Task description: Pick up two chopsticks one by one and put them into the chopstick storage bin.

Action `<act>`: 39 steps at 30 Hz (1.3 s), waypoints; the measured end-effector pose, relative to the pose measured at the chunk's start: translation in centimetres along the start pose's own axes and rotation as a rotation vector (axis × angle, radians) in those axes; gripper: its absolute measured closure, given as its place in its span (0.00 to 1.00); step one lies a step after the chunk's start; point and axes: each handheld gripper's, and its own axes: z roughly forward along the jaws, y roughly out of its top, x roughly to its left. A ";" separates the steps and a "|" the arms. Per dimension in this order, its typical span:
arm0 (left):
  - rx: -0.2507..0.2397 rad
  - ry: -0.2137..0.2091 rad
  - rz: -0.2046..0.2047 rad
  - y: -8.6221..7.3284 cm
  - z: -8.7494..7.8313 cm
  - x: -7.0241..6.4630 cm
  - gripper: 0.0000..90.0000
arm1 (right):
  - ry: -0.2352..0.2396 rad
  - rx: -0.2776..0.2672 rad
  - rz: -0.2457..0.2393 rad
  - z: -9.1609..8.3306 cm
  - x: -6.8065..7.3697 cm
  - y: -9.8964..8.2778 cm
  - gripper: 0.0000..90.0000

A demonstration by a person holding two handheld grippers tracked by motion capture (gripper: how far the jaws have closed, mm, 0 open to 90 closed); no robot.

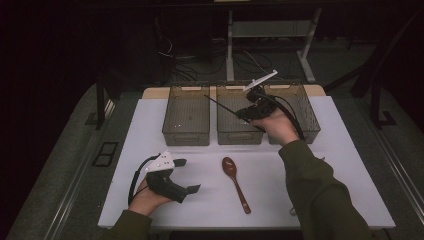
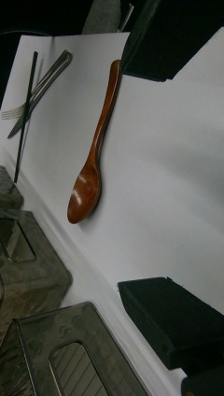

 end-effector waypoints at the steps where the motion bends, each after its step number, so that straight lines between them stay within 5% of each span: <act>1: 0.003 -0.002 0.002 0.0 0.0 0.0 0.00 | -0.003 -0.002 0.003 0.2 0.0 0.3 0.95; 22: -0.006 -0.008 0.003 0.0 0.0 0.0 0.00 | 0.007 0.065 0.034 7.7 2.6 5.3 0.95; 39: -0.009 -0.013 0.007 0.0 -0.2 0.0 0.00 | -0.001 0.119 0.059 12.6 4.8 7.1 0.95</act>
